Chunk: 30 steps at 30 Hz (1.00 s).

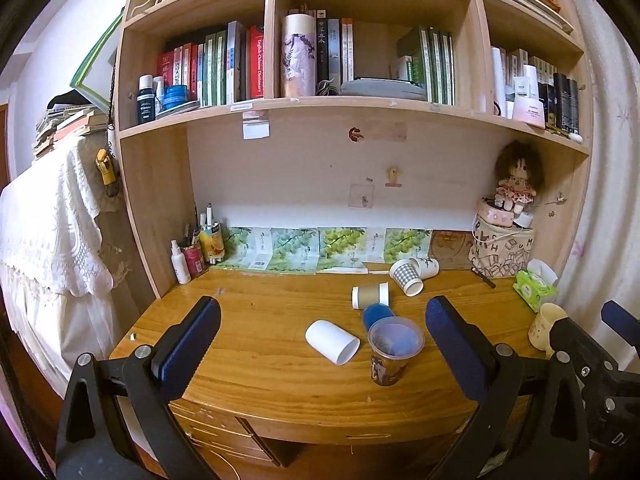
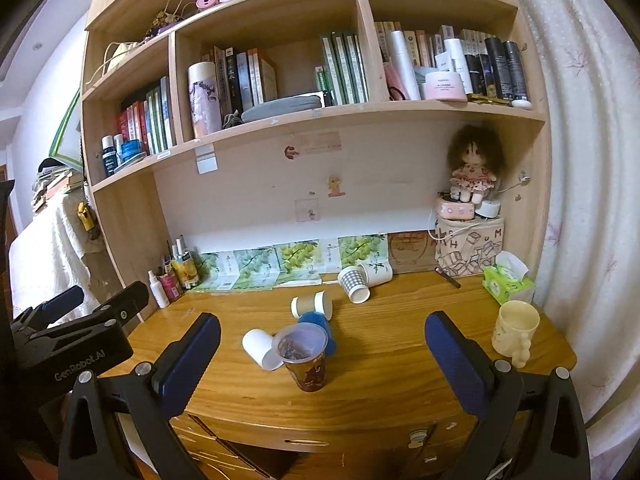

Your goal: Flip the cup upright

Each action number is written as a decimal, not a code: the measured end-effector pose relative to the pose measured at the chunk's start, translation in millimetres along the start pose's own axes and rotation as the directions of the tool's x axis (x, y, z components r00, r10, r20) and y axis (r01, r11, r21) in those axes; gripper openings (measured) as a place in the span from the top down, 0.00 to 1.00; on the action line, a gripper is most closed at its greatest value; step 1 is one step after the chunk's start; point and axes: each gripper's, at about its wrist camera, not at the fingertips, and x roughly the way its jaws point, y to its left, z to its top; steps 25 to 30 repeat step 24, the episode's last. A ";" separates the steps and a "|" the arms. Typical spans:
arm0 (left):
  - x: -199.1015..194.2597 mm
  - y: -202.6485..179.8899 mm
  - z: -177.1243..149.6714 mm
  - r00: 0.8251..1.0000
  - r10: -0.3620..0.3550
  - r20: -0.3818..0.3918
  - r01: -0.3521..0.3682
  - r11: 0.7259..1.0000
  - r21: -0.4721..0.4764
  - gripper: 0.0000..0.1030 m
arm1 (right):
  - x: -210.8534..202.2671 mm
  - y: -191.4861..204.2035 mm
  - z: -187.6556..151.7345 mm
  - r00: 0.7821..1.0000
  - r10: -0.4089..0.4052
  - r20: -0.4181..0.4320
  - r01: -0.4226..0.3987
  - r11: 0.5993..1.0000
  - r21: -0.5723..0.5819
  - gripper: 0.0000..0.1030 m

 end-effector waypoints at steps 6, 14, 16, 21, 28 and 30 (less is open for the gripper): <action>2.2 1.9 0.1 1.000 0.004 -0.002 -0.004 1.000 -0.005 0.01 | 4.6 3.5 1.2 1.000 0.016 -0.009 -0.016 1.000 -0.006 0.01; 5.4 4.7 -0.4 1.000 0.000 -0.019 0.000 1.000 -0.010 0.01 | 10.9 7.5 1.5 0.999 0.026 -0.026 -0.026 1.000 -0.003 0.01; 7.1 5.5 -1.0 1.000 -0.004 -0.028 0.004 1.000 -0.010 0.01 | 12.7 8.8 1.0 0.999 0.030 -0.036 -0.030 1.000 -0.002 0.01; 6.9 7.3 -2.6 0.999 -0.002 -0.044 0.001 1.000 -0.016 0.01 | 13.5 11.5 -0.6 0.998 0.030 -0.050 -0.030 1.000 0.000 0.01; 6.4 9.8 -3.7 0.998 -0.007 -0.056 0.005 1.000 -0.027 0.01 | 13.8 13.2 -1.5 0.998 0.032 -0.061 -0.032 0.999 -0.001 0.01; 6.4 9.8 -3.7 0.998 -0.007 -0.056 0.005 1.000 -0.027 0.01 | 13.8 13.2 -1.5 0.998 0.032 -0.061 -0.032 0.999 -0.001 0.01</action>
